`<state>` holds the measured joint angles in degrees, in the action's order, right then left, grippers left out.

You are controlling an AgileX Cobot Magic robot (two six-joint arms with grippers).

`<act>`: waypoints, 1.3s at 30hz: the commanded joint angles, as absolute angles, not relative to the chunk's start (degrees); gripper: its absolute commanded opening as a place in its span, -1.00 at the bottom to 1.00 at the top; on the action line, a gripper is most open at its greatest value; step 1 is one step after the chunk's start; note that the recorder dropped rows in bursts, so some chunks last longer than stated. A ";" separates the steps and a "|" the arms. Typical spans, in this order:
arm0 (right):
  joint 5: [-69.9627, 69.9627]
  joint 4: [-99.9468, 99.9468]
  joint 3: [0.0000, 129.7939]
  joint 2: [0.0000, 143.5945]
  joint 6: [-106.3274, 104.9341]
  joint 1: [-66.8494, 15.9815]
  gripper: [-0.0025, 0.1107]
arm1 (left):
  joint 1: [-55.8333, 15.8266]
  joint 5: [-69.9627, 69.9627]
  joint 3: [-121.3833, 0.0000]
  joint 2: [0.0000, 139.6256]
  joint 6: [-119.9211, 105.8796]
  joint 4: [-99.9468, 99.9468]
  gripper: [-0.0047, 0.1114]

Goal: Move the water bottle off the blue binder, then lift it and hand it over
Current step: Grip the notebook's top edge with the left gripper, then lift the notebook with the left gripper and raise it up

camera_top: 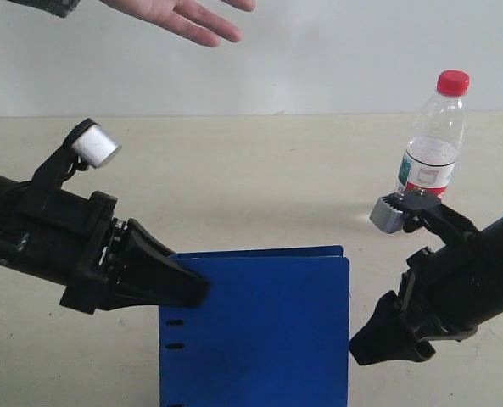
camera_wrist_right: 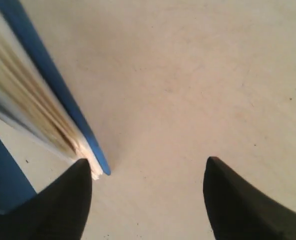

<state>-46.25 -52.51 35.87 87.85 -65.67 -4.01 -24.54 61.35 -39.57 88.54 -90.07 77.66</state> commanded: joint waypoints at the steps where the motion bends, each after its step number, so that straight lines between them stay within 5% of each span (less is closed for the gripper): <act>1: -45.80 -51.96 36.07 85.21 -64.44 -3.91 0.07 | -24.52 63.10 -38.46 87.02 -90.36 78.21 -0.83; 12: -52.73 -52.20 36.07 85.22 -66.80 -4.02 0.07 | -24.52 61.89 -38.48 87.37 -91.00 78.61 -0.80; 21: -53.22 -53.78 36.07 85.22 -71.13 -4.02 0.07 | -27.62 62.42 -38.48 87.37 -93.59 81.76 -0.05; 39: -53.73 -58.64 36.07 85.22 -74.49 -4.02 0.07 | -38.00 50.35 -37.20 92.84 -96.02 79.96 -0.05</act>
<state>-52.96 -57.74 35.87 85.78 -74.11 -4.01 -36.07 54.36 -37.62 91.57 -95.56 80.43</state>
